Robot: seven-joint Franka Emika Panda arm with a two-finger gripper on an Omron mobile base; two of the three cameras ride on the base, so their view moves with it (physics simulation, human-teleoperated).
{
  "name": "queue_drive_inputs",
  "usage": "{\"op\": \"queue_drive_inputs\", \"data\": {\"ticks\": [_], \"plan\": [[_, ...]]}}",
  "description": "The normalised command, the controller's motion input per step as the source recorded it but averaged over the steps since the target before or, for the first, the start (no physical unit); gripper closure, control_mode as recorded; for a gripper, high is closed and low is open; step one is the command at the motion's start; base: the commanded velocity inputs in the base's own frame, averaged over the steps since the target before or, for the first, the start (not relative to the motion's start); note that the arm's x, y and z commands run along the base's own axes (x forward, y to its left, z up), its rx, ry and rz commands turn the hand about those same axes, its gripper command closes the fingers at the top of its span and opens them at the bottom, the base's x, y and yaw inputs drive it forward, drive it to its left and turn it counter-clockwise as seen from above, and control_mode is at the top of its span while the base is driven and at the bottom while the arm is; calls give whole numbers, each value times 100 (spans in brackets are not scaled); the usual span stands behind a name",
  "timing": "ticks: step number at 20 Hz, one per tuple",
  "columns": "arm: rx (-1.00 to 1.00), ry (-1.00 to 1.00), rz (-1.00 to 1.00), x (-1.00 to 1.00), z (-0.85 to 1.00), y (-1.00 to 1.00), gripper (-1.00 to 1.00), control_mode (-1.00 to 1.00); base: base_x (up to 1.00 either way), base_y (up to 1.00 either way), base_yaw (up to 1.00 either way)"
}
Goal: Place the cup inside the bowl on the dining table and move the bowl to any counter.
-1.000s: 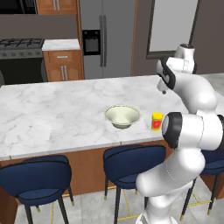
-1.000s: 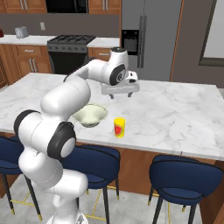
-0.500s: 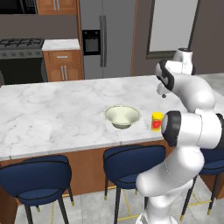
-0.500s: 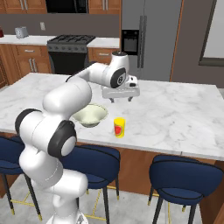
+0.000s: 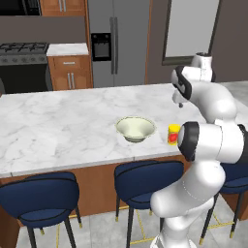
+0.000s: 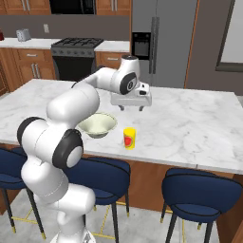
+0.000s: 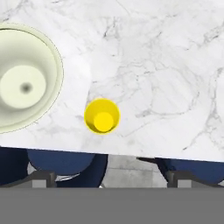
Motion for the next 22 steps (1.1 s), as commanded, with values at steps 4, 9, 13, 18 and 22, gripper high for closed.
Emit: {"op": "queue_drive_inputs", "data": {"ticks": [4, 9, 13, 18, 22], "plan": [[9, 0, -15, 0, 0, 0, -100, -100, 0, 0, 0], [6, 0, -17, 0, 0, 0, -100, -100, 0, 0, 0], [-1, 1, -8, 1, 0, 0, -100, -100, 0, 0, 0], [-4, 7, -5, 19, -10, 0, -100, -100, 0, 0, 0], [-2, 2, -3, 19, -18, 0, -100, -100, 0, 0, 0]]}}
